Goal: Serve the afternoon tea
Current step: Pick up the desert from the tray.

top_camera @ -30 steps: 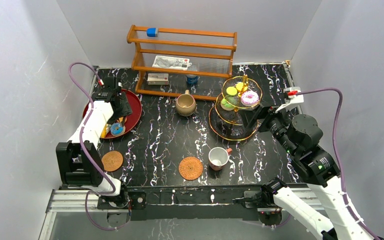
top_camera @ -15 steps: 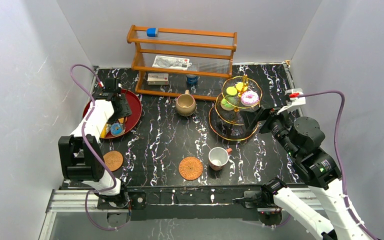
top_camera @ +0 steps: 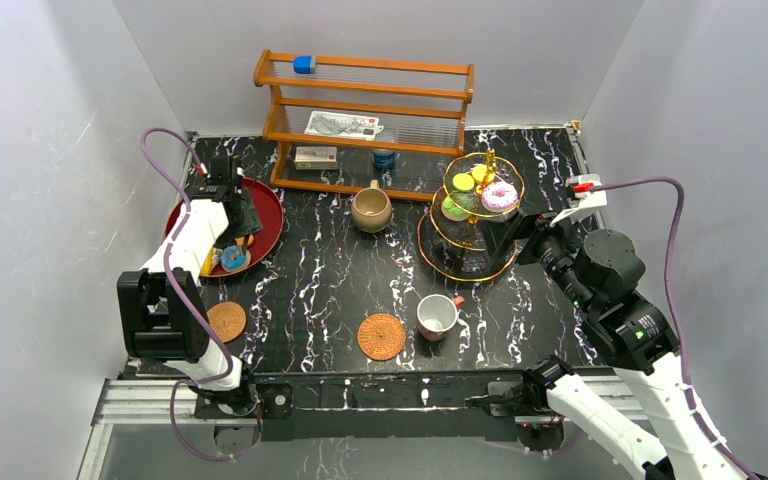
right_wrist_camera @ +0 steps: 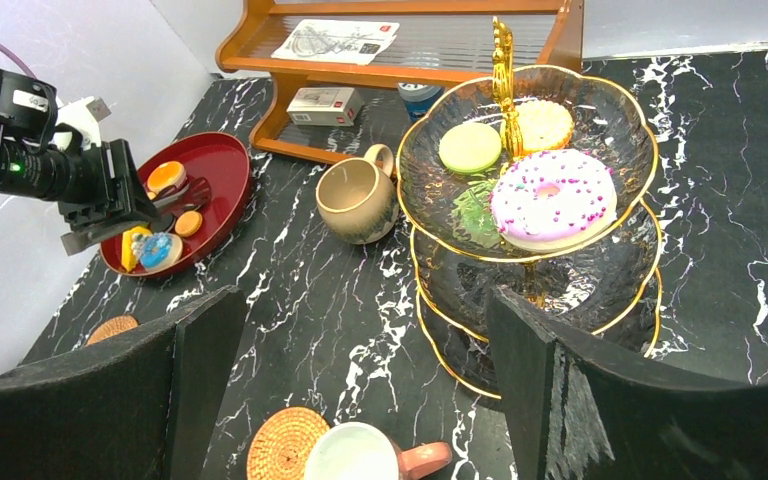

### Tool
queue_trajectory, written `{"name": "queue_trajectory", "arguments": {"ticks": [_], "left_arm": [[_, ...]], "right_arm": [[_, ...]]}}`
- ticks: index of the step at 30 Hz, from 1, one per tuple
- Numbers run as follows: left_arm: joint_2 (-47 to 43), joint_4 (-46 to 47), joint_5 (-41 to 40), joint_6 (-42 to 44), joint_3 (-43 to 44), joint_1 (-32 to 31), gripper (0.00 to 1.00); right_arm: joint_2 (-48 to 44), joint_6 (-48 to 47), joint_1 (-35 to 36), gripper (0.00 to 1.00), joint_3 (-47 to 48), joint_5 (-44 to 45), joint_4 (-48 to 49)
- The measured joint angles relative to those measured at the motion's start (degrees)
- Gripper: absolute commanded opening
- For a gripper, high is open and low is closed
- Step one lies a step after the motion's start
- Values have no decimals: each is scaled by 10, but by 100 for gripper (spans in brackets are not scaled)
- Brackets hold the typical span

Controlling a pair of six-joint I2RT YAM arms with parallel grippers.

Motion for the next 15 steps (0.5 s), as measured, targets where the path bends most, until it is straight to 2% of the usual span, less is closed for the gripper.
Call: {"name": "queue_trajectory", "arguments": {"ticks": [6, 15], "left_arm": [[0, 3, -1, 0, -12, 10, 49], [3, 5, 15, 0, -14, 17, 40]], "right_arm": [[2, 1, 0, 99, 0, -3, 7], [7, 1, 0, 99, 0, -8, 9]]}}
